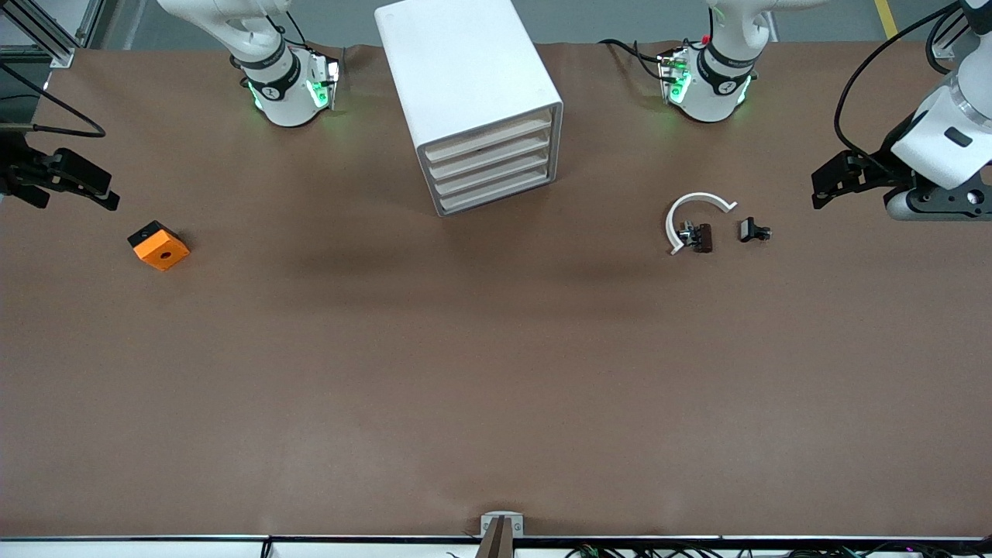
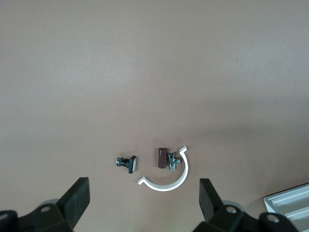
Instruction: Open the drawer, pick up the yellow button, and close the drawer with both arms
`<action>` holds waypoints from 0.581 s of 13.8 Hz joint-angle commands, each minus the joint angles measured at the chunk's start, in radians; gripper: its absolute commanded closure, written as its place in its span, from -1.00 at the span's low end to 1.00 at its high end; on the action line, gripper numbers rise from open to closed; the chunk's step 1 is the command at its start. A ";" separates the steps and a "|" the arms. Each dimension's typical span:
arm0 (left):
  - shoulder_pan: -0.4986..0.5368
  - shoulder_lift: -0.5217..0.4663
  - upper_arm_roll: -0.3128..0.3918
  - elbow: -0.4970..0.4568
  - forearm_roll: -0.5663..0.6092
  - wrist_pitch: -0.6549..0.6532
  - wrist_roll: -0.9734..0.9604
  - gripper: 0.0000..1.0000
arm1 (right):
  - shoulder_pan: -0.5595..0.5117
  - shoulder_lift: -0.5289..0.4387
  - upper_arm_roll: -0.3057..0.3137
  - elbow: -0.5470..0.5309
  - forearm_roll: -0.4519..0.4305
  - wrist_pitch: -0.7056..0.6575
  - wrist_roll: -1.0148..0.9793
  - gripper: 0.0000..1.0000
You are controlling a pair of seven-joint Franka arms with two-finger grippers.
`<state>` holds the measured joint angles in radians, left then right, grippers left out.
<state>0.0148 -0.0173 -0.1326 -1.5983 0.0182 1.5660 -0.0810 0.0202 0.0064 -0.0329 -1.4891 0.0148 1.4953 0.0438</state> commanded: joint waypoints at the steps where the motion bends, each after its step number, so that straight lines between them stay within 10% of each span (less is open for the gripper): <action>1: 0.005 0.007 -0.002 0.017 -0.011 -0.017 0.017 -1.00 | 0.000 0.000 0.005 0.006 -0.023 0.000 -0.007 -1.00; 8: 0.007 0.071 -0.001 0.017 -0.009 -0.023 0.007 -1.00 | 0.000 0.001 0.005 0.006 -0.023 0.002 -0.007 -1.00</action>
<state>0.0150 -0.0079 -0.1325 -1.5998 0.0183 1.5577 -0.0808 0.0202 0.0067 -0.0329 -1.4891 0.0148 1.4953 0.0438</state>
